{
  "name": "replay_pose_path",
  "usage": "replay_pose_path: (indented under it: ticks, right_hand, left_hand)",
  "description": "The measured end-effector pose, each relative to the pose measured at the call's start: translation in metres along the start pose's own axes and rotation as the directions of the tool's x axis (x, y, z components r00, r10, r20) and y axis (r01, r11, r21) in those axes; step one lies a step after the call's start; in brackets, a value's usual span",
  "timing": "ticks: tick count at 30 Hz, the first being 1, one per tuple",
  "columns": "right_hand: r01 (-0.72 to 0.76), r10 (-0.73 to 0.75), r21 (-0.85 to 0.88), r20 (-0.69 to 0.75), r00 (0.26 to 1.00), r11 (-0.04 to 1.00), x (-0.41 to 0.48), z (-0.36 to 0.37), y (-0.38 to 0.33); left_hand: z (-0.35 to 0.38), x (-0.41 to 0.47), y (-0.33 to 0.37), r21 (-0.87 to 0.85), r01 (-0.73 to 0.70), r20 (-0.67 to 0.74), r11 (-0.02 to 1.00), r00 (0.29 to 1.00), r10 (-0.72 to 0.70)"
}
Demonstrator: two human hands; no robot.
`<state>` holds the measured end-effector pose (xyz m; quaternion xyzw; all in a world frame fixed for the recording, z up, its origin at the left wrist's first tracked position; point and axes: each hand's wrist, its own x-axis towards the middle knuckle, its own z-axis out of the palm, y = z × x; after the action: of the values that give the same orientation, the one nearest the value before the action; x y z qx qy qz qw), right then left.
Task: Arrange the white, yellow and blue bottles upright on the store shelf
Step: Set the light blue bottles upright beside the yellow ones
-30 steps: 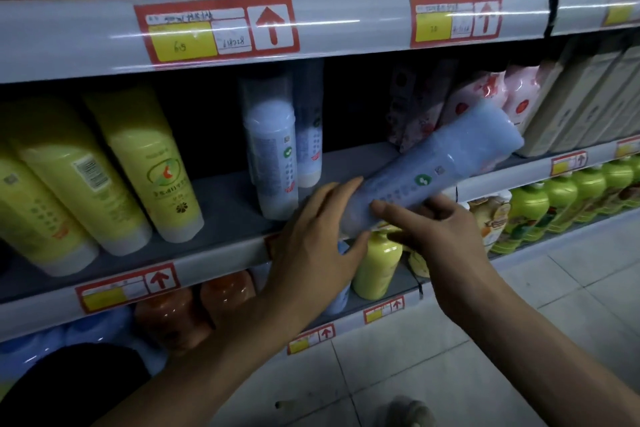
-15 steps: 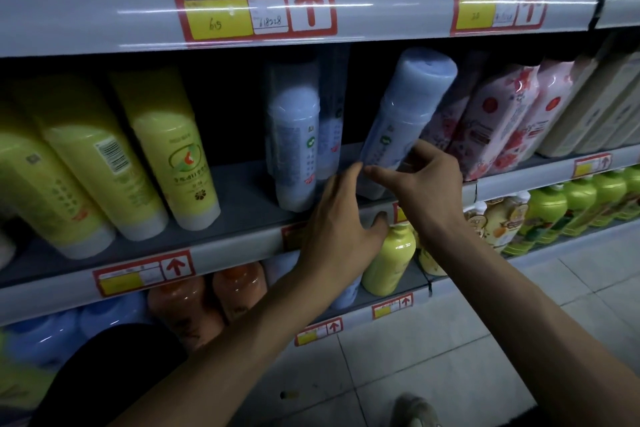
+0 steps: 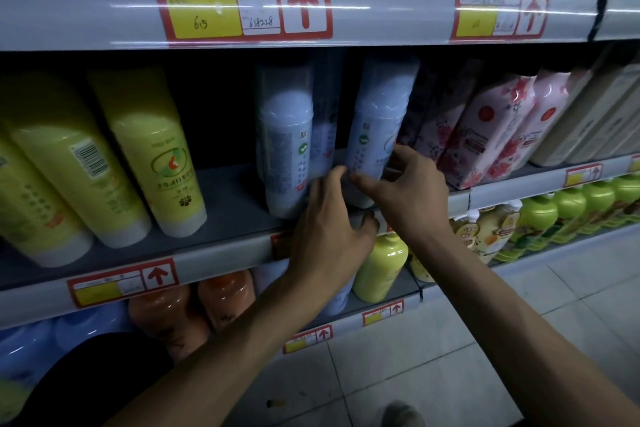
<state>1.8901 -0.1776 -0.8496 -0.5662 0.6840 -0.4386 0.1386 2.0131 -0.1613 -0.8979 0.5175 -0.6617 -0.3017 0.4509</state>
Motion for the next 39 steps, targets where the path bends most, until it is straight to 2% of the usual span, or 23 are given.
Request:
replay_pose_path:
  ticks: [9,17,23,26,28,32,37,39]
  right_hand:
    - [0.001,0.002,-0.023,0.119,0.993,1.000,0.006,-0.010,0.006]
    - [-0.033,0.038,-0.048,0.112,0.993,0.998,-0.023,-0.024,-0.003]
    - [0.058,-0.043,-0.145,0.102,0.994,0.988,-0.055,-0.039,-0.018]
    - [0.117,-0.074,-0.223,0.190,0.979,0.968,-0.066,-0.042,-0.026]
    - [0.182,-0.101,-0.294,0.272,0.957,0.938,-0.073,-0.040,-0.034]
    - [0.314,-0.156,-0.388,0.387,0.909,0.866,-0.092,-0.033,-0.042]
    - [0.481,-0.247,-0.459,0.480,0.842,0.747,-0.118,-0.019,-0.036]
    - [0.532,-0.298,-0.456,0.490,0.820,0.714,-0.126,-0.012,-0.037]
  left_hand:
    - [-0.002,0.001,-0.004,0.019,-0.021,0.020,1.000,1.000,0.020]
    - [-0.019,-0.016,0.002,0.165,-0.092,0.072,0.982,0.994,0.081]
    - [-0.049,-0.031,0.001,0.256,-0.208,0.092,0.944,0.977,0.191]
    - [-0.071,-0.040,-0.002,0.321,-0.245,0.122,0.915,0.969,0.217]
    - [-0.088,-0.046,-0.005,0.415,-0.291,0.149,0.862,0.957,0.250]
    - [-0.122,-0.063,-0.013,0.644,-0.334,0.218,0.689,0.942,0.254]
    - [-0.153,-0.087,-0.018,0.769,-0.337,0.229,0.543,0.939,0.258]
    - [-0.159,-0.096,-0.019,0.794,-0.325,0.235,0.514,0.944,0.234]
